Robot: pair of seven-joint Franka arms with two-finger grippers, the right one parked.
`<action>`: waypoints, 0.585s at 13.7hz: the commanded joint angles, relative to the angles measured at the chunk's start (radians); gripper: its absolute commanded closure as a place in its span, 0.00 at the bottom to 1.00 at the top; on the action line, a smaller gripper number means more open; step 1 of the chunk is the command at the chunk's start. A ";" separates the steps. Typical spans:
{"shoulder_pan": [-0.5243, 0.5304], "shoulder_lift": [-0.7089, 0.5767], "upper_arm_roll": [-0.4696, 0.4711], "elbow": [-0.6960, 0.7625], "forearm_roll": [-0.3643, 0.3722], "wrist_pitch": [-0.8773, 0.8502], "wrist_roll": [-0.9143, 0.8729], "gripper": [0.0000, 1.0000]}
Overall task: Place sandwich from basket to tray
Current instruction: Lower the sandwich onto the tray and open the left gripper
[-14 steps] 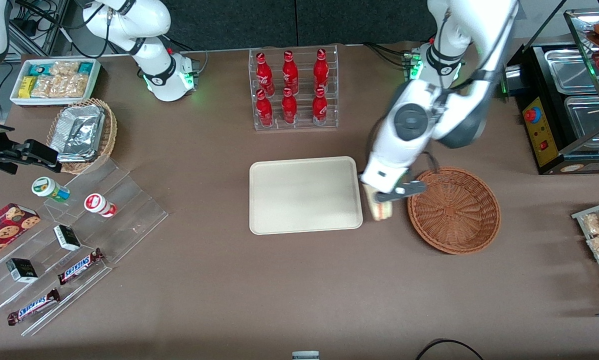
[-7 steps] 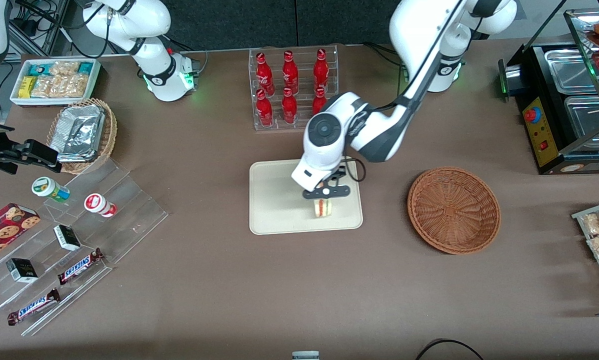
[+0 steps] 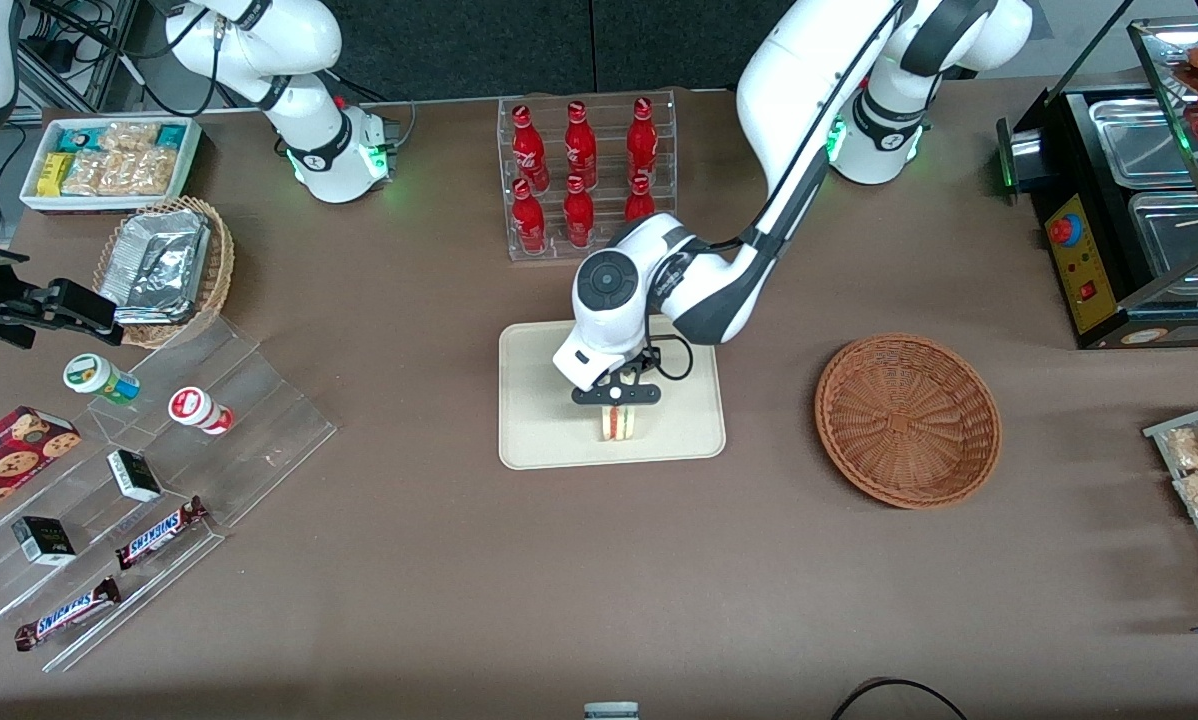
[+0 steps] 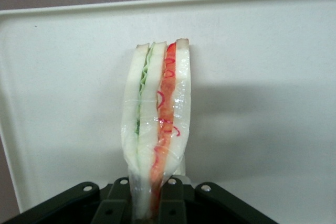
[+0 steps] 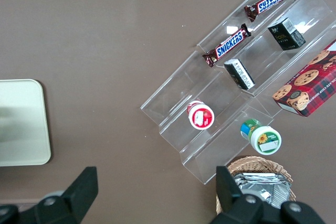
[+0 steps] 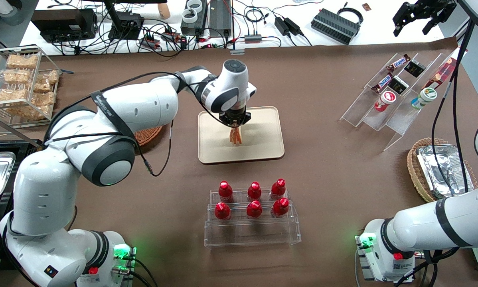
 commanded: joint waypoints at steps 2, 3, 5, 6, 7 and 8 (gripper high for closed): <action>-0.037 0.039 0.015 0.035 0.021 0.014 -0.009 0.62; -0.035 0.039 0.015 0.035 0.019 0.013 -0.006 0.01; -0.034 0.037 0.015 0.036 0.017 0.013 -0.006 0.00; -0.032 0.037 0.015 0.036 0.014 0.013 -0.006 0.00; -0.031 0.036 0.017 0.042 0.013 0.013 -0.003 0.00; -0.026 0.033 0.019 0.054 0.011 0.010 0.002 0.00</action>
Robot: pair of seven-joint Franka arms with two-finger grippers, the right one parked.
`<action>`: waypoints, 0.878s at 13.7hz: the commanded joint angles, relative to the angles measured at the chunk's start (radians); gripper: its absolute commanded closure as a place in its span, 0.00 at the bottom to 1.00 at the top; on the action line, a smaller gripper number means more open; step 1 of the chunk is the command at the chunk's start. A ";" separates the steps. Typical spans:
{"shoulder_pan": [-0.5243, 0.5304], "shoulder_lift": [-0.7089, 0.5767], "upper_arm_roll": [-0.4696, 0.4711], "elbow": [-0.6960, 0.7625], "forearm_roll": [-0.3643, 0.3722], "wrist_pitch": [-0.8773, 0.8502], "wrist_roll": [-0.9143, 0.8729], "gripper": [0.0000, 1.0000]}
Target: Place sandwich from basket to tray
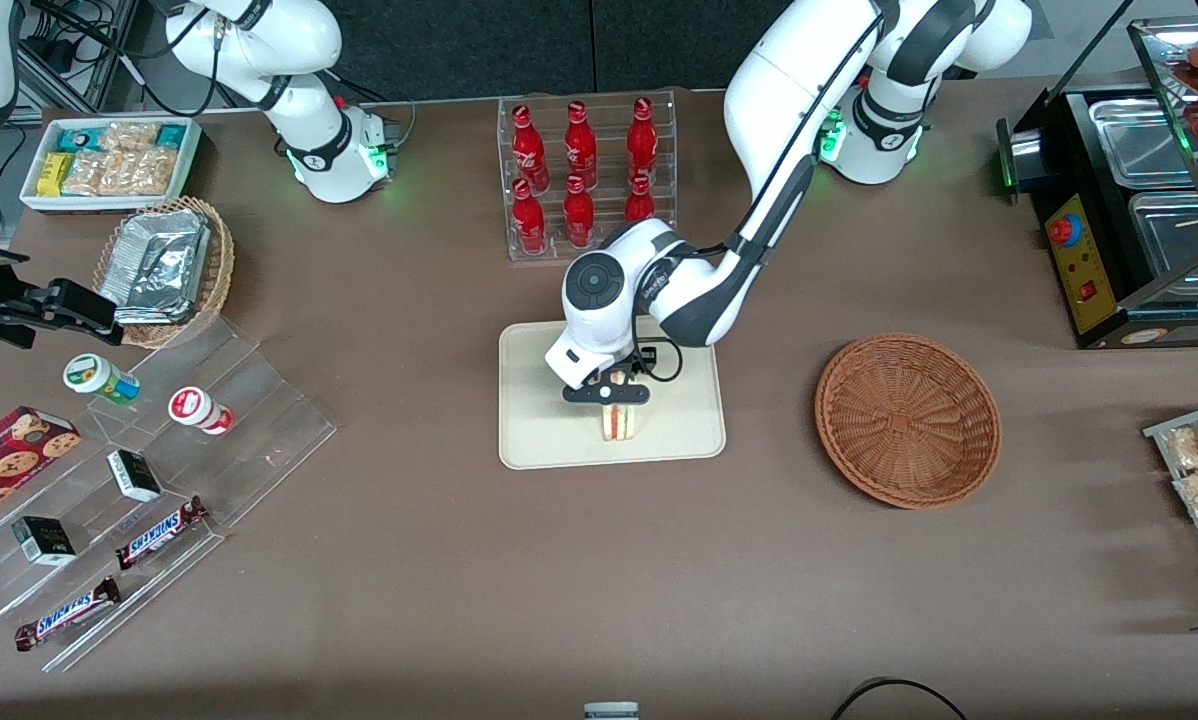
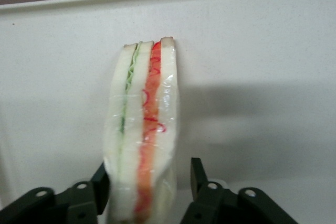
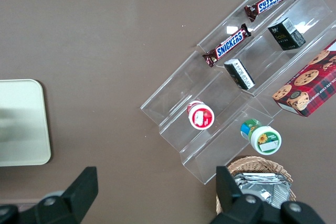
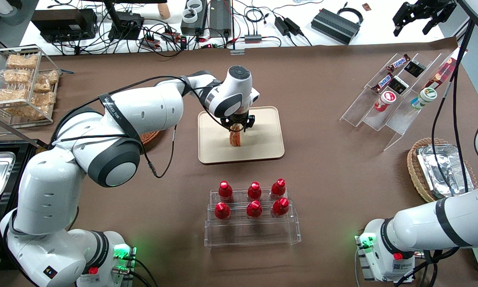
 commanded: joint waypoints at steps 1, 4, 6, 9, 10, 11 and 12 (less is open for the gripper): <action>-0.008 0.012 0.015 0.062 0.001 -0.015 0.002 0.00; -0.003 0.003 0.018 0.120 0.009 -0.079 0.006 0.00; -0.003 -0.023 0.034 0.135 0.010 -0.130 0.008 0.00; -0.003 -0.092 0.073 0.131 0.010 -0.152 0.011 0.00; -0.003 -0.117 0.104 0.126 -0.003 -0.170 0.012 0.00; -0.003 -0.138 0.129 0.123 -0.010 -0.214 0.014 0.00; -0.002 -0.152 0.150 0.123 -0.010 -0.265 0.026 0.00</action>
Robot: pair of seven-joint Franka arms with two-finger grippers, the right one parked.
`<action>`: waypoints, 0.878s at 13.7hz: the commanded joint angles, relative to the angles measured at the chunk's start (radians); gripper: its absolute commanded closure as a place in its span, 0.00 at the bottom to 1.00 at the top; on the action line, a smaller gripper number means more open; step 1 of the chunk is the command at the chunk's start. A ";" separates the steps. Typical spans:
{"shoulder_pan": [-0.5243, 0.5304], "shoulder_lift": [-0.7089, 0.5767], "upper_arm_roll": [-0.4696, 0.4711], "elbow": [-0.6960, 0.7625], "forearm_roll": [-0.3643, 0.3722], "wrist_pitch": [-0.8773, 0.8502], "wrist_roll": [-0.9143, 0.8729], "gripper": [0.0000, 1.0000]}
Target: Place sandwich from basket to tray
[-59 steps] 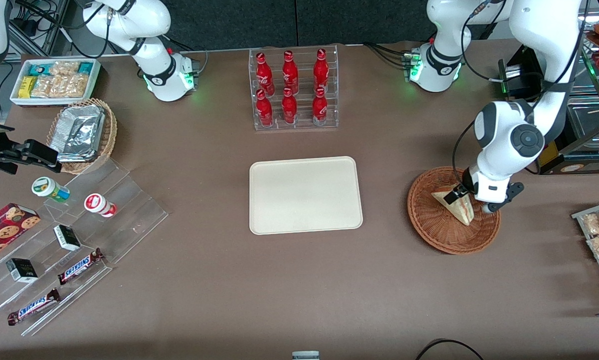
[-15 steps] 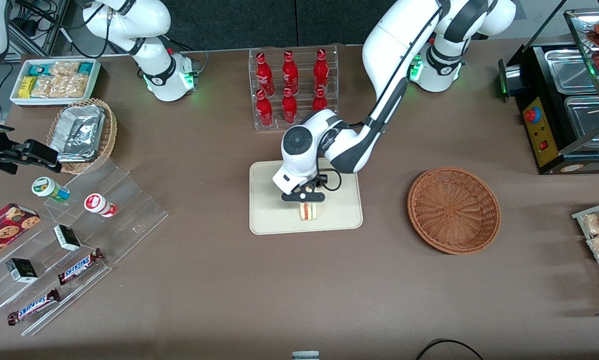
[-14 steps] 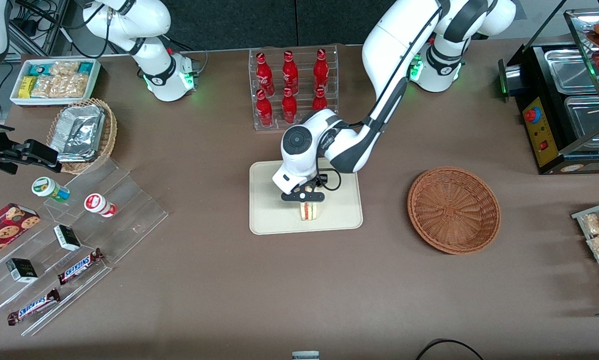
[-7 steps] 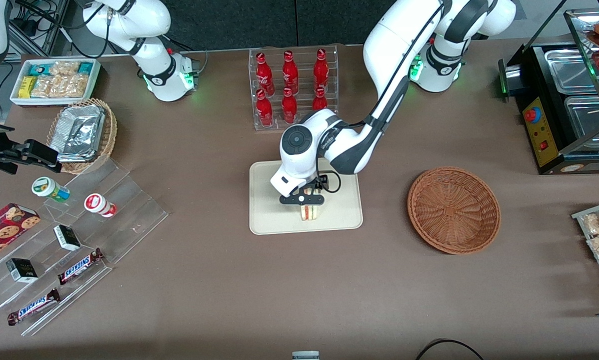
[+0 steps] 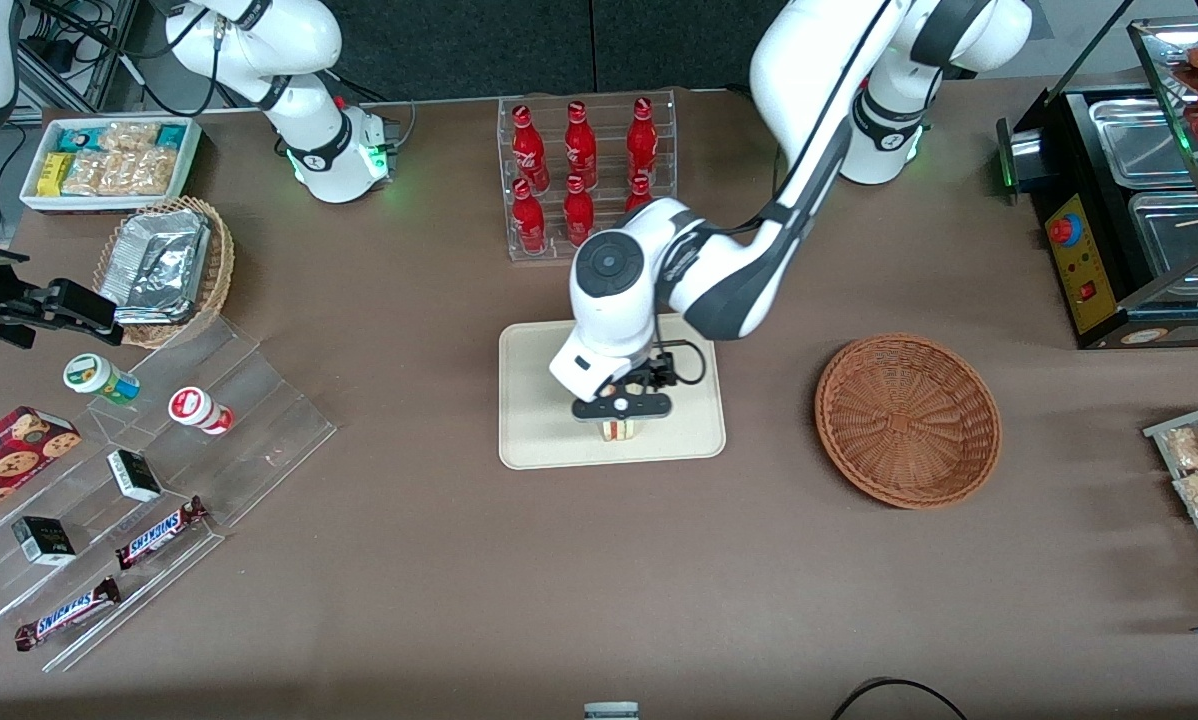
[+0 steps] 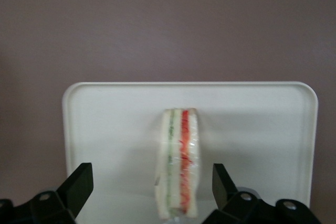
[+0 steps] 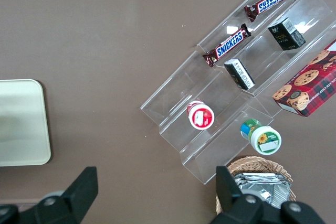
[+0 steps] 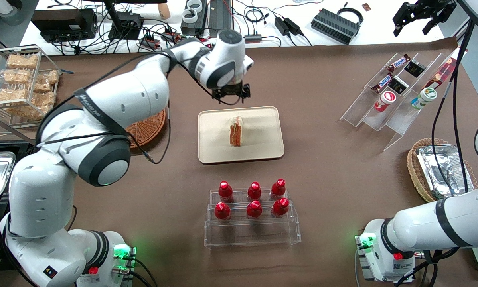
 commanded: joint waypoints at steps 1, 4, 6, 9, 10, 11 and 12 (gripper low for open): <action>-0.005 -0.054 0.070 -0.023 -0.012 -0.079 0.056 0.00; -0.005 -0.074 0.187 -0.051 -0.082 -0.082 0.209 0.00; -0.005 -0.121 0.262 -0.106 -0.154 -0.079 0.289 0.00; -0.005 -0.128 0.346 -0.111 -0.234 -0.078 0.352 0.00; -0.006 -0.128 0.360 -0.111 -0.241 -0.079 0.352 0.00; -0.006 -0.128 0.362 -0.106 -0.241 -0.084 0.351 0.00; -0.006 -0.131 0.367 -0.103 -0.239 -0.087 0.349 0.00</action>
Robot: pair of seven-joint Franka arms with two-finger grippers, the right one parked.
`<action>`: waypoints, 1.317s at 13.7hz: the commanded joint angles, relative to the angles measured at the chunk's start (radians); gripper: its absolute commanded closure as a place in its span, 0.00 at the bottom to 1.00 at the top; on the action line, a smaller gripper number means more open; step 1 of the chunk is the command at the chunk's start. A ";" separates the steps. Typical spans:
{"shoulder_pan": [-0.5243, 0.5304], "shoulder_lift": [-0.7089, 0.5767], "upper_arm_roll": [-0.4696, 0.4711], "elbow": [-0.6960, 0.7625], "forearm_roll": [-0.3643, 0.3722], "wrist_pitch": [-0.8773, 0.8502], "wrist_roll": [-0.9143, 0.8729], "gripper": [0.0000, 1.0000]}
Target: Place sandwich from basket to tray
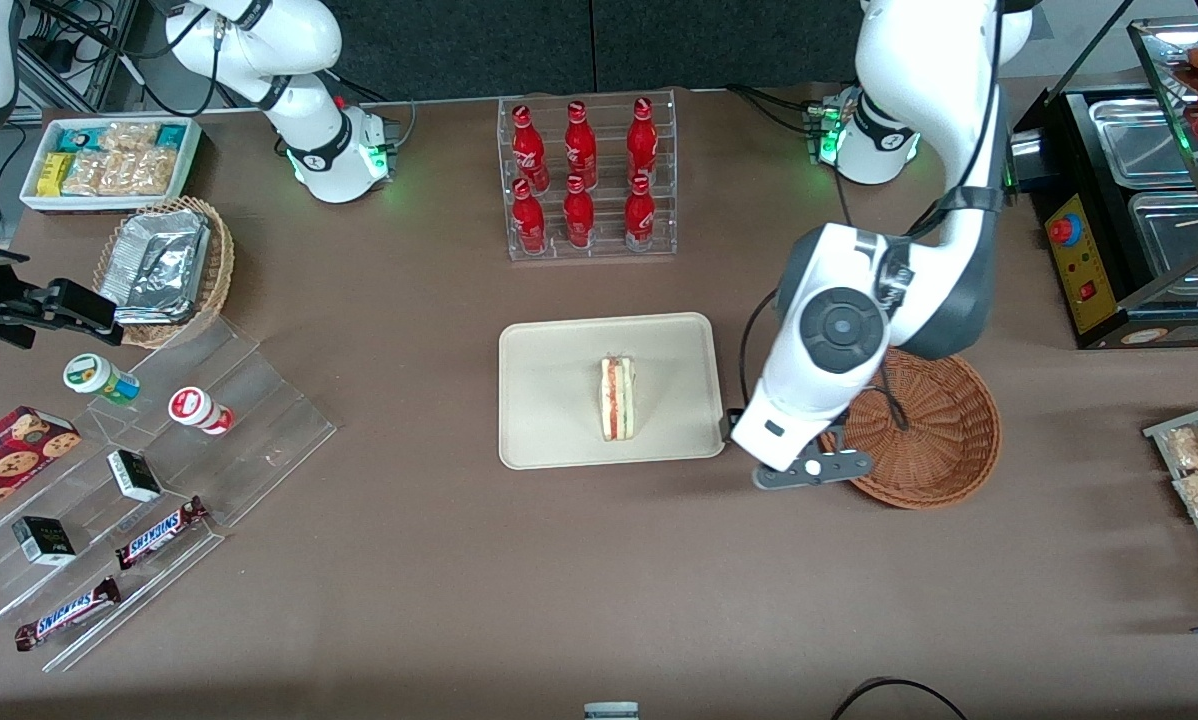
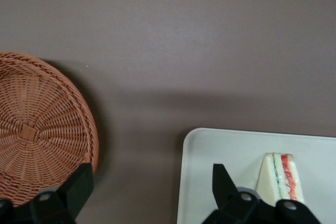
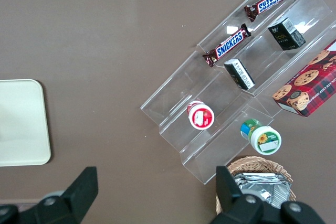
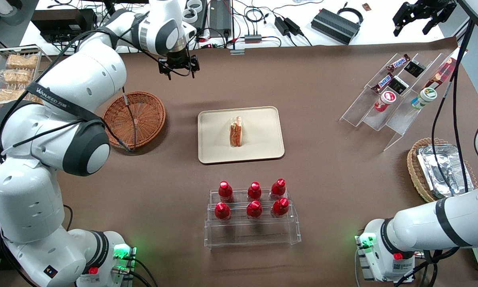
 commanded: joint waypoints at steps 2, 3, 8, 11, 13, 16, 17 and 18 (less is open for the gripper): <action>-0.019 -0.045 0.044 -0.021 -0.013 -0.018 0.012 0.00; -0.017 -0.063 0.046 -0.030 -0.011 -0.024 0.022 0.00; 0.215 -0.120 -0.148 -0.018 0.015 -0.090 0.061 0.00; 0.396 -0.183 -0.331 -0.023 0.075 -0.140 0.067 0.00; 0.495 -0.226 -0.408 -0.024 0.095 -0.205 0.087 0.00; 0.597 -0.305 -0.449 -0.037 0.095 -0.331 0.223 0.00; 0.621 -0.345 -0.454 -0.052 0.095 -0.358 0.246 0.00; 0.628 -0.387 -0.454 -0.073 0.095 -0.383 0.263 0.00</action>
